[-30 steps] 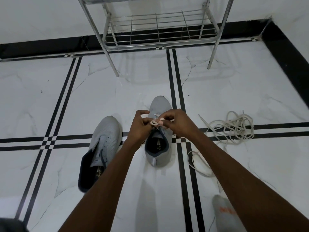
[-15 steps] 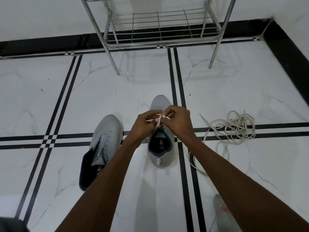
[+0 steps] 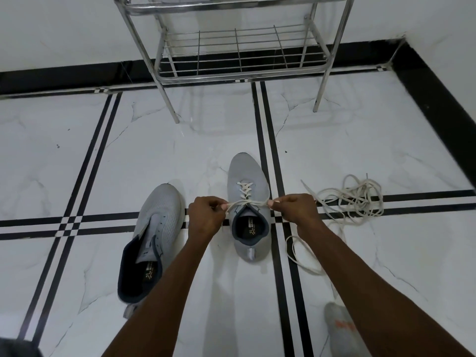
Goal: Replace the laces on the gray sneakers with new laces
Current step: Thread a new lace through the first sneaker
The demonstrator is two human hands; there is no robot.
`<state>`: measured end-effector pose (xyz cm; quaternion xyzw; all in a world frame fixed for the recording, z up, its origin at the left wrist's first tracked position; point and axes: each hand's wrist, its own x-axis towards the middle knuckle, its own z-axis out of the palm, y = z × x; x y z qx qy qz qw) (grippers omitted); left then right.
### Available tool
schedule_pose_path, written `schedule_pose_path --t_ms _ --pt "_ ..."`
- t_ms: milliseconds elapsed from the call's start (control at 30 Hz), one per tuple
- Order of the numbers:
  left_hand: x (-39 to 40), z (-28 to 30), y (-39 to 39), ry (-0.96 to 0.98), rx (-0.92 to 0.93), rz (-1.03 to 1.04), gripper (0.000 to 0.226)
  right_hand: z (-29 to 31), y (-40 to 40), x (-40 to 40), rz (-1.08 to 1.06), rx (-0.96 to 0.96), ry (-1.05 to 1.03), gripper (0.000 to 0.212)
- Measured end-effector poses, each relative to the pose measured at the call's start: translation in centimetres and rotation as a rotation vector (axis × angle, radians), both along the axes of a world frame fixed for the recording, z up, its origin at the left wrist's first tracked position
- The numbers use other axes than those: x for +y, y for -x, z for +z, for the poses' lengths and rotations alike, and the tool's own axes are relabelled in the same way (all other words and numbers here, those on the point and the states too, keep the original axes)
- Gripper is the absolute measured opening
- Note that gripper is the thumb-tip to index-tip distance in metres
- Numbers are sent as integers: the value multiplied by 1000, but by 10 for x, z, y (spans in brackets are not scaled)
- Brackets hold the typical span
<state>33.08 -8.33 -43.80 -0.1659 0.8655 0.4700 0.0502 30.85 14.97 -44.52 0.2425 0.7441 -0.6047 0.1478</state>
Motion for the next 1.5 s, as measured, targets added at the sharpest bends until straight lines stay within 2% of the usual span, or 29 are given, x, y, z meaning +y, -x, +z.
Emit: schedule_pose_path --t_ms 100,200,300,367,433,667,833,900,1000,1067,1167,1267,1333,1367,1433,1500 --pt "9 -1 -4 -236 -52 68 6 3 -1 -10 38 25 88 18" --pt "14 -5 -13 -366 -46 107 25 2 0 -16 116 23 99 28" --pt "21 -9 -18 -378 -43 132 36 4 -3 -16 185 45 34 28" --pt "26 -11 -19 -376 -57 115 39 8 -7 -9 170 39 55 21" --pt "32 -10 -20 -361 -71 94 40 13 -12 -1 152 30 83 15" --pt "61 -10 -21 -358 -90 45 44 18 -19 27 103 -8 52 17" --pt "66 -7 -20 -364 -96 36 45 15 -22 37 96 -13 87 10" --pt "65 -4 -19 -346 -82 47 41 9 -24 47 69 26 36 14" --pt "61 3 -20 -301 -19 57 30 0 -28 68 64 128 -240 15" --pt "60 4 -19 -261 22 40 26 -3 -29 79 174 142 -406 13" --pt "62 6 -18 -229 27 16 22 -15 -32 83 321 124 -513 7" --pt "67 9 -16 -222 20 -2 20 -37 -39 81 424 149 -632 34" --pt "68 7 -15 -211 24 -11 21 -49 -46 77 450 142 -646 41" --pt "68 6 -14 -207 23 -14 22 -54 -48 76 442 162 -641 37" --pt "68 5 -12 -199 15 -19 23 -57 -53 70 323 205 -620 16" --pt "69 7 -12 -184 34 -12 23 -51 -53 68 161 187 -554 21"
